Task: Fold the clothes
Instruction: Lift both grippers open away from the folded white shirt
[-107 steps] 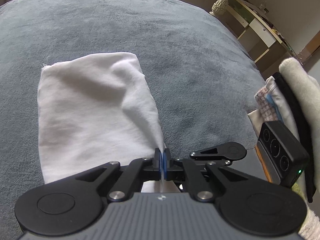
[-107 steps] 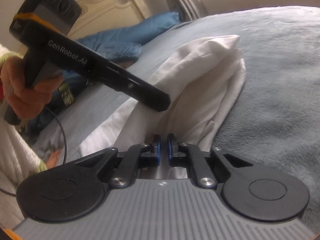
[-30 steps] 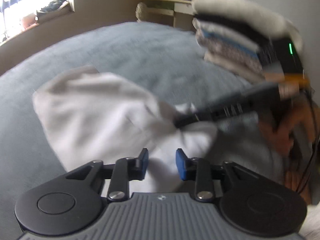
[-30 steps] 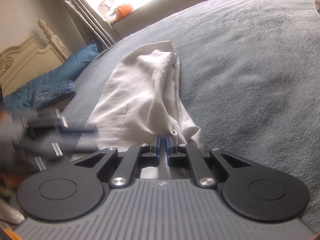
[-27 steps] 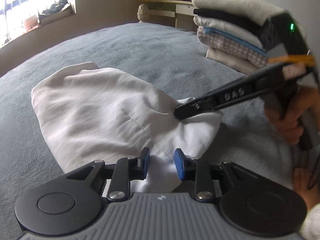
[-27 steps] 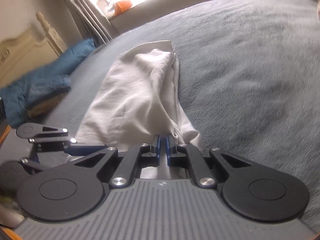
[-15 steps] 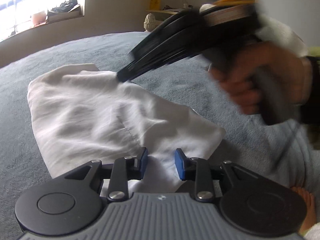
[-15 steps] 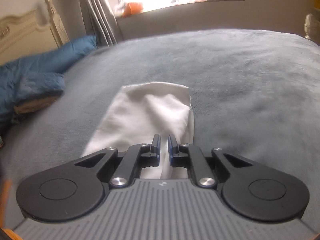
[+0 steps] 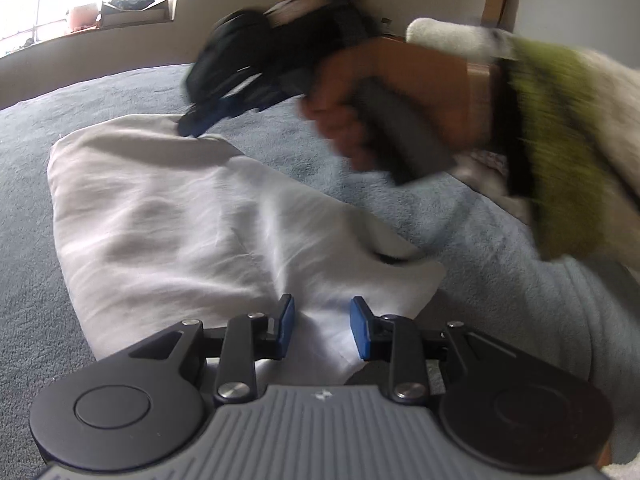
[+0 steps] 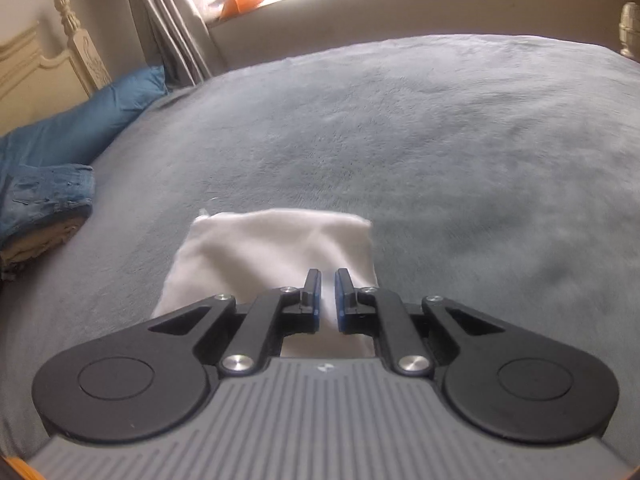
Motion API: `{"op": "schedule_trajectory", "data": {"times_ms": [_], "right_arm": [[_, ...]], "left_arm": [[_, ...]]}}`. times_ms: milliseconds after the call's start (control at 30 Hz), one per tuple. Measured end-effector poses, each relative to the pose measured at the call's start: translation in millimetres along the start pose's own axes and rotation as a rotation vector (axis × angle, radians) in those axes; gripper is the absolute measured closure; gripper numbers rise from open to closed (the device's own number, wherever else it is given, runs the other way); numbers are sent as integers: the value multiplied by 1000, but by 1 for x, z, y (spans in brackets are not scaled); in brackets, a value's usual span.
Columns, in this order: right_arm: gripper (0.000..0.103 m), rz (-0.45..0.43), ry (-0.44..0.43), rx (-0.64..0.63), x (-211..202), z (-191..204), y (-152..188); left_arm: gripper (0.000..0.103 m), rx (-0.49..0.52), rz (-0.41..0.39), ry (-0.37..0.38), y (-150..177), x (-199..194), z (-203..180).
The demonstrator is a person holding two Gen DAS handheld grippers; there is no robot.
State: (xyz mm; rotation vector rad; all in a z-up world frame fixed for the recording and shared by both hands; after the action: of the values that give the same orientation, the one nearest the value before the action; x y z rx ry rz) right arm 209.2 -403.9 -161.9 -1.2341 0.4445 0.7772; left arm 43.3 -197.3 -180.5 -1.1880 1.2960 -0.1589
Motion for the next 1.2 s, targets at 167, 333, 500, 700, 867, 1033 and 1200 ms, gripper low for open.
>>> {"op": "schedule_trajectory", "data": {"times_ms": [167, 333, 500, 700, 867, 1033, 1200], "right_arm": [[98, 24, 12, 130, 42, -24, -19], [94, -43, -5, 79, 20, -10, -31], [94, -68, -87, 2, -12, 15, -28], [94, -86, -61, 28, -63, 7, -4], [94, -63, -41, -9, -101, 6, 34], [94, -63, -62, -6, -125, 8, 70], [94, -33, -96, -11, -132, 14, 107]], "left_arm": [[72, 16, -2, 14, 2, -1, -1], [71, 10, 3, 31, 2, -1, 3], [65, -1, 6, 48, -2, -3, 5], [57, 5, -4, 45, -5, -7, 1], [54, 0, -4, 42, -6, -18, -4], [49, 12, -34, 33, -1, -42, -12], [48, 14, -28, -18, -3, -52, -15]]}}
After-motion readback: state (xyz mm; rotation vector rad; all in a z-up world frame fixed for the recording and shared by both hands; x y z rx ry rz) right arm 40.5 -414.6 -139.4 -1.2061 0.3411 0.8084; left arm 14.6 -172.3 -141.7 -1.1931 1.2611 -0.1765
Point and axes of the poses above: each gripper's, at about its wrist camera, not at the fingertips, and x roughly the way its jaws point, z to its left, y to its underside, the point moved 1 cm from there along x, roughly the way its jaws point
